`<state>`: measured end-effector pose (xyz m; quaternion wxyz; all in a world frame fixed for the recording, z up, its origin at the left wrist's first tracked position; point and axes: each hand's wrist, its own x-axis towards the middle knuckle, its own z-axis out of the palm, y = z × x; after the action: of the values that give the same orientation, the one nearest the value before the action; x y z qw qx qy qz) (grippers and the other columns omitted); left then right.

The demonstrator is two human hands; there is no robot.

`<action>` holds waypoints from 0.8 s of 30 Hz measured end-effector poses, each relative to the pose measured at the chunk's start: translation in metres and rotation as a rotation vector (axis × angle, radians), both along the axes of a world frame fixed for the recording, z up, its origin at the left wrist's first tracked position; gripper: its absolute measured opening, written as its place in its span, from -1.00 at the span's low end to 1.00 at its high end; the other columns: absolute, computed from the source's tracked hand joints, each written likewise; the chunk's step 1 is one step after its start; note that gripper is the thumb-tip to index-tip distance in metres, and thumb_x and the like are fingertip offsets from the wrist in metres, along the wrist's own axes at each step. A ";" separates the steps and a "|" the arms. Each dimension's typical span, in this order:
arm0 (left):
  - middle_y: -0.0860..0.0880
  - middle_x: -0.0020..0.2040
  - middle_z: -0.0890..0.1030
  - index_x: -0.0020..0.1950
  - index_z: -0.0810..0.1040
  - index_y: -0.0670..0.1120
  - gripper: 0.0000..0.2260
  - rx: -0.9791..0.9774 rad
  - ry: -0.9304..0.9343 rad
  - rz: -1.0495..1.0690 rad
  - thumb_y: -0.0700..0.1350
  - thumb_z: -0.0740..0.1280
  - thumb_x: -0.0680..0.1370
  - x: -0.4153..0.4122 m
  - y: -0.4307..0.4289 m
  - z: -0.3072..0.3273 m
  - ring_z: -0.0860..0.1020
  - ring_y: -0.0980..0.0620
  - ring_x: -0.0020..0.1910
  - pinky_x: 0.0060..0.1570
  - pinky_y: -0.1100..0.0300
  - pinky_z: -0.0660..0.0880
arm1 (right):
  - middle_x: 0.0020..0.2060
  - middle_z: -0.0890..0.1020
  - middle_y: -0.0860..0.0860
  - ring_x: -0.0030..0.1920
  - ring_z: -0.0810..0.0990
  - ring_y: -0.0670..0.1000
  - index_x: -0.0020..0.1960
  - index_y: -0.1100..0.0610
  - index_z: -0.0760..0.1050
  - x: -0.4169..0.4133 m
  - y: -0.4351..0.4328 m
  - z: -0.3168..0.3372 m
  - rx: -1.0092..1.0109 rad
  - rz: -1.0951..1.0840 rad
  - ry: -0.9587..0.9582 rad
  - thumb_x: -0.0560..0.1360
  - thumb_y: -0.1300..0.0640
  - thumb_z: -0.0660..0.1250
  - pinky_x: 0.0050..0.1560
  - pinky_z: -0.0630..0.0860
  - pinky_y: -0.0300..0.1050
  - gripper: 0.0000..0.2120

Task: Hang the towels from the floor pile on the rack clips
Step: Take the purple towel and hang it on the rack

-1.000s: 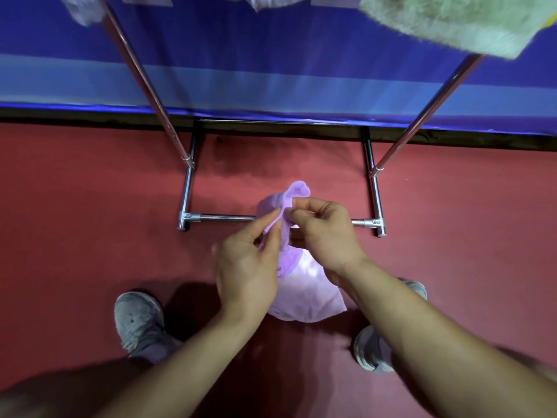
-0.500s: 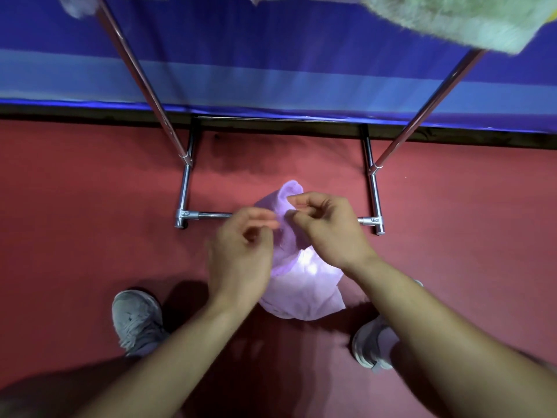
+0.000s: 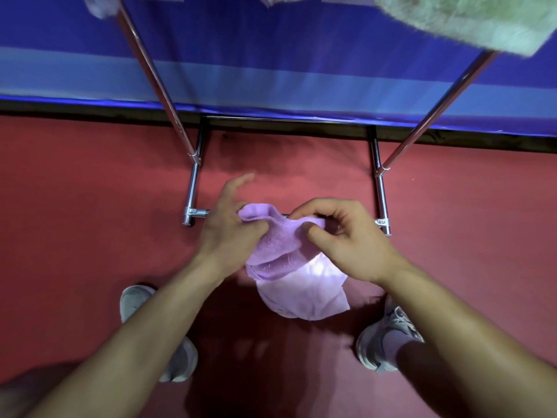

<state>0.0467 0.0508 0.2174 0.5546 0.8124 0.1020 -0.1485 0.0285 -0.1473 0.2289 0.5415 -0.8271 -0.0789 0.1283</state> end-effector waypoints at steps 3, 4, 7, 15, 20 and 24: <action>0.13 -0.38 0.54 0.13 0.58 0.11 -0.62 -0.052 -0.052 0.080 -0.16 0.48 0.36 0.004 0.004 -0.005 0.46 0.12 -0.38 -0.24 0.15 0.44 | -0.08 0.69 -0.18 -0.04 0.63 -0.04 0.06 -0.01 0.65 0.003 -0.014 -0.008 -0.240 0.002 -0.179 0.44 0.14 0.33 0.00 0.57 0.04 -0.77; 0.13 -0.38 0.57 0.06 0.62 0.08 -0.69 -0.066 -0.076 0.085 -0.21 0.52 0.40 0.005 0.005 -0.005 0.49 0.11 -0.36 -0.23 0.12 0.47 | -0.10 0.67 -0.21 -0.05 0.61 -0.05 0.08 -0.03 0.63 0.003 -0.018 -0.010 -0.306 -0.002 -0.218 0.45 0.11 0.35 -0.01 0.57 0.04 -0.77; -0.02 -0.24 0.70 -0.12 0.66 0.06 -0.77 -0.042 -0.186 0.072 -0.30 0.51 0.46 0.003 0.004 -0.002 0.64 -0.03 -0.25 -0.13 -0.01 0.58 | -0.22 0.54 -0.28 -0.16 0.50 -0.10 0.07 -0.05 0.61 0.003 -0.026 -0.015 -0.393 0.001 -0.251 0.49 0.05 0.39 -0.10 0.55 0.04 -0.84; 0.02 -0.21 0.70 -0.09 0.64 0.10 -0.88 -0.052 -0.356 0.048 -0.09 0.49 0.44 -0.001 0.003 0.000 0.65 -0.05 -0.22 -0.12 0.08 0.57 | -0.39 0.58 -0.15 -0.33 0.54 -0.09 -0.11 -0.07 0.54 0.001 -0.035 -0.023 -0.449 -0.070 -0.112 0.57 0.01 0.36 -0.18 0.53 -0.01 -0.92; 0.09 -0.30 0.67 -0.12 0.66 0.06 -0.87 0.092 -0.348 0.029 -0.15 0.55 0.46 -0.001 0.014 0.001 0.48 0.24 -0.41 -0.32 0.37 0.42 | -0.28 0.63 -0.07 -0.26 0.61 0.00 -0.02 -0.06 0.51 0.005 -0.040 -0.013 -0.349 -0.138 -0.188 0.58 -0.06 0.24 -0.15 0.58 0.08 -0.88; 0.16 -0.31 0.66 -0.12 0.67 0.05 -0.89 0.177 -0.399 0.023 -0.11 0.55 0.46 -0.010 0.021 0.022 0.50 0.25 -0.41 -0.29 0.28 0.48 | -0.28 0.57 -0.06 -0.24 0.53 0.05 -0.04 0.02 0.46 -0.003 -0.030 0.004 -0.336 -0.153 -0.274 0.62 -0.11 0.14 -0.16 0.53 0.11 -0.76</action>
<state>0.0369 0.0716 0.2391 0.4919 0.8700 0.0119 0.0312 0.0252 -0.1777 0.2325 0.3887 -0.9189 -0.0663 -0.0151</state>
